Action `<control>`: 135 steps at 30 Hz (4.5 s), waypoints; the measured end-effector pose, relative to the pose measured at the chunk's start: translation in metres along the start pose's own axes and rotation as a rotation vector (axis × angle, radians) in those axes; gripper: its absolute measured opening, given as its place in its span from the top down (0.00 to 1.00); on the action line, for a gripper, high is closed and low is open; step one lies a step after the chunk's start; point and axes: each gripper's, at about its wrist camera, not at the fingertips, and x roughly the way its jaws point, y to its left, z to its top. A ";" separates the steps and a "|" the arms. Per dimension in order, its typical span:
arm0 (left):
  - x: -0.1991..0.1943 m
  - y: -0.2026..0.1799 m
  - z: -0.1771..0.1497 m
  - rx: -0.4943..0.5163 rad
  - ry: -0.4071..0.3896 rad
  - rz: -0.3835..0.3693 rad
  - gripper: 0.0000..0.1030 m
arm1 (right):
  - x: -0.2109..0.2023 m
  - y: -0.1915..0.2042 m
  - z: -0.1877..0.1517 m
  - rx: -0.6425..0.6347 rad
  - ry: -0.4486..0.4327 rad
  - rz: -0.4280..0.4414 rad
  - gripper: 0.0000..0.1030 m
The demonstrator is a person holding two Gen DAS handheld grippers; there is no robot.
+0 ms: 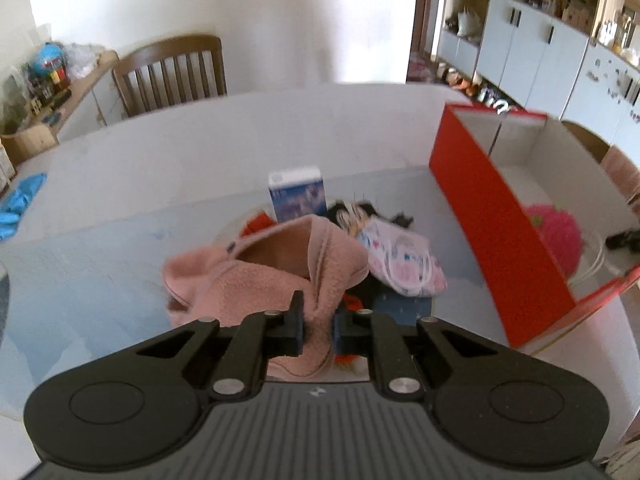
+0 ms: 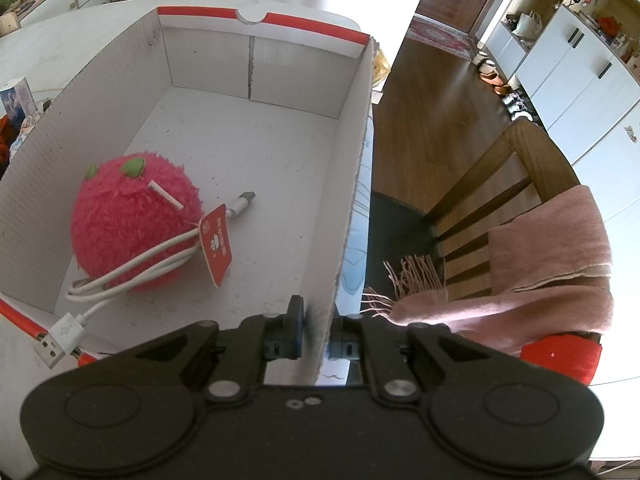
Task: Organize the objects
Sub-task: 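Return the left gripper to the pile and grasp the pink fleece band, then carry the pink fleece band with the left gripper into the box, then release the fleece band in the box and move the left gripper back to the pile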
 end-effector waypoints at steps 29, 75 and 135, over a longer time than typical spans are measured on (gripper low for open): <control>-0.055 -0.161 0.152 0.337 -0.220 -0.345 0.89 | 0.004 0.002 0.003 -0.025 0.006 0.011 0.92; 0.115 -0.260 0.110 0.477 0.141 -0.264 0.73 | 0.005 -0.001 0.002 -0.017 0.011 0.028 0.93; 0.016 -0.027 0.002 0.063 0.045 -0.066 0.00 | 0.006 0.005 0.002 -0.024 0.029 -0.028 0.89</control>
